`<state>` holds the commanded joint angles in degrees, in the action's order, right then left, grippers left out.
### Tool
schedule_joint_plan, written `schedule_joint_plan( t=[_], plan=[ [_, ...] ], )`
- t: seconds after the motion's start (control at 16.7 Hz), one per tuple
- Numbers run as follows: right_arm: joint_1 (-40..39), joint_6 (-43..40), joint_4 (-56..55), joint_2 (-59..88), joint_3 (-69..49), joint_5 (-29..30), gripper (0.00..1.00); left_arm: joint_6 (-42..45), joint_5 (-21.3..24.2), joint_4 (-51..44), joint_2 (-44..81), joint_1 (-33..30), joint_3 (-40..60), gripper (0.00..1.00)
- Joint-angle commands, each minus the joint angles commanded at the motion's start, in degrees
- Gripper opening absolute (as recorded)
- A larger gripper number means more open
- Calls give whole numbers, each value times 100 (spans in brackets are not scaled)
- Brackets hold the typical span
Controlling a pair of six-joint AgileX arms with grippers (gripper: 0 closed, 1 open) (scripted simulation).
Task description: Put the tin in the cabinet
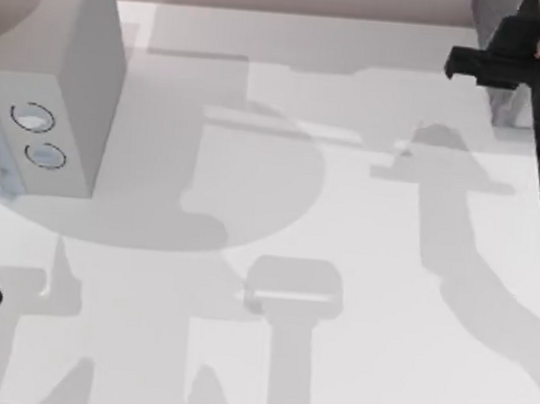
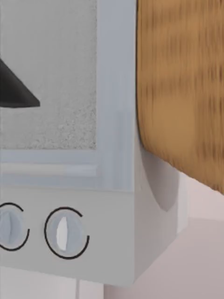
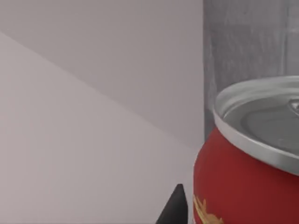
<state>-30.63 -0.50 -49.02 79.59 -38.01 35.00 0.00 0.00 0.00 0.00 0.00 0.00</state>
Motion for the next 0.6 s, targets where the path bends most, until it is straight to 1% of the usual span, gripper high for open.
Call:
schedule_joint_plan(
  t=[0.6],
  plan=[
    [1714, 85, 2815, -4463, 2133, -1851, 0, 0, 0, 0, 0, 0, 0, 100]
  ],
)
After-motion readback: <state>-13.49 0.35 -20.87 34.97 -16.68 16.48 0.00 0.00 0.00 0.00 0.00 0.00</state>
